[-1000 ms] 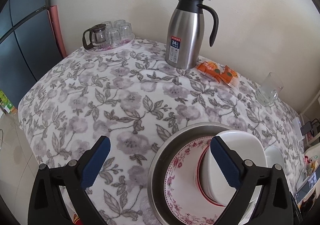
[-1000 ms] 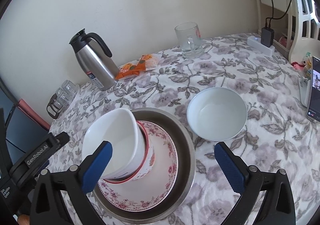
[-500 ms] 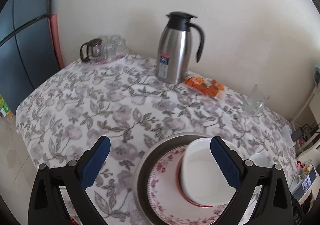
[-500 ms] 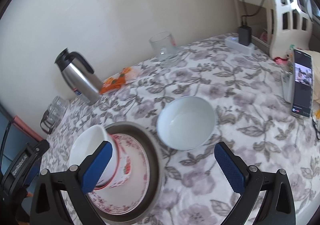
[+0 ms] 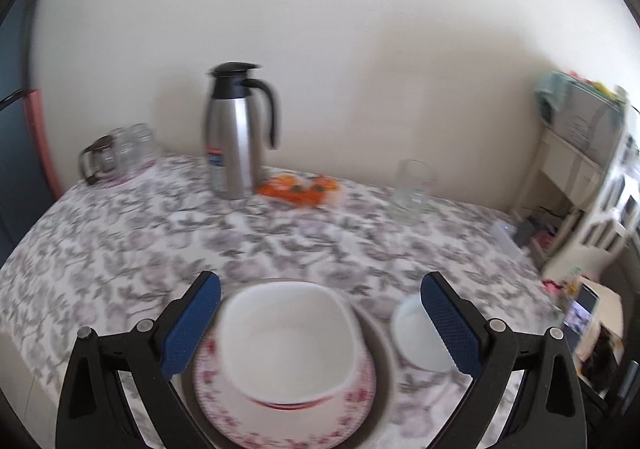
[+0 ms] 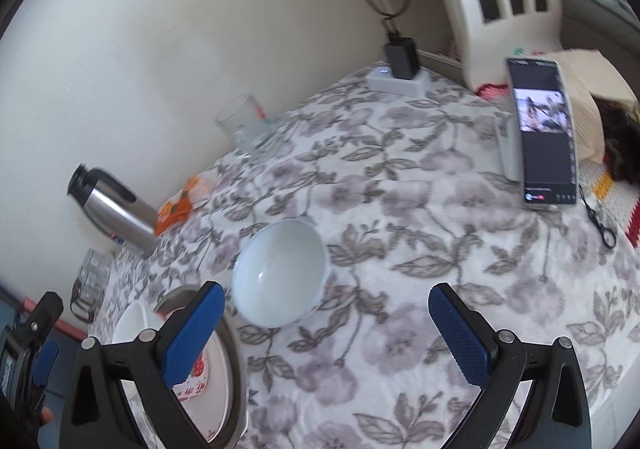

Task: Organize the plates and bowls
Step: 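Move both grippers to the plain white round bowl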

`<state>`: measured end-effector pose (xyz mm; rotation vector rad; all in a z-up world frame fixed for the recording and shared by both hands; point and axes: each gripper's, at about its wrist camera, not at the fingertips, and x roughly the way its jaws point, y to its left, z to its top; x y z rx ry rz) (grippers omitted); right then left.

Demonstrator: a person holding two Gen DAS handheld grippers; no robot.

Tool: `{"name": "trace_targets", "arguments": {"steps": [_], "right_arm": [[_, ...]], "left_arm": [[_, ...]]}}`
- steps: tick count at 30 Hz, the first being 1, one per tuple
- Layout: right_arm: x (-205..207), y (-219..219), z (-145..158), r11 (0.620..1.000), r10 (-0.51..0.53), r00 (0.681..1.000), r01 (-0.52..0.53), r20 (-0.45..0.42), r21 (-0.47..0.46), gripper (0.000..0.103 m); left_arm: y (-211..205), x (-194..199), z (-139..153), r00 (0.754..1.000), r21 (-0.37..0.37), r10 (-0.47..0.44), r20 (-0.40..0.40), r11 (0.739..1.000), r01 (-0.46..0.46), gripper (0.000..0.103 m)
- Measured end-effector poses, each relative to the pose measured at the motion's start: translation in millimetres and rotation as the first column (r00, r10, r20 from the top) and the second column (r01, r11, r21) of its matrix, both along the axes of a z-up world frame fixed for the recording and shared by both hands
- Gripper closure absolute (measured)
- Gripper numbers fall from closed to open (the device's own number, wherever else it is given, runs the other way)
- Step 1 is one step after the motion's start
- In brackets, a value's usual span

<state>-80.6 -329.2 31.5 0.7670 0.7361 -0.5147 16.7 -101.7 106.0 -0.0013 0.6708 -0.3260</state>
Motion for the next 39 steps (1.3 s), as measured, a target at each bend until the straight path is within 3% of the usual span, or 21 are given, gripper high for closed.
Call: {"name": "trace_targets", "arguments": {"steps": [10, 15, 32, 39], "right_arm": [[-6.9, -23.0, -17.5, 0.998, -0.046, 0.999, 0.047, -0.026, 0.036, 0.000], [-6.0, -32.3, -27.6, 0.997, -0.065, 0.997, 0.067, -0.052, 0.044, 0.000], [20.9, -34.2, -59.5, 0.998, -0.018, 0.993, 0.025, -0.115, 0.058, 0.000], [33.1, -28.6, -69.0, 0.998, 0.001, 0.991, 0.006, -0.132, 0.057, 0.000]], "left_arm": [[-71.6, -5.1, -12.4, 0.975, 0.004, -0.199, -0.096, 0.980, 0.200, 0.003], [-101.6, -4.7, -29.3, 0.956, 0.054, -0.262, -0.132, 0.961, 0.271, 0.003], [-134.1, 39.2, -73.3, 0.924, 0.059, -0.273, -0.266, 0.953, 0.298, 0.003], [-140.7, 46.9, -83.6, 0.917, 0.065, -0.283, -0.280, 0.948, 0.312, 0.003]]}}
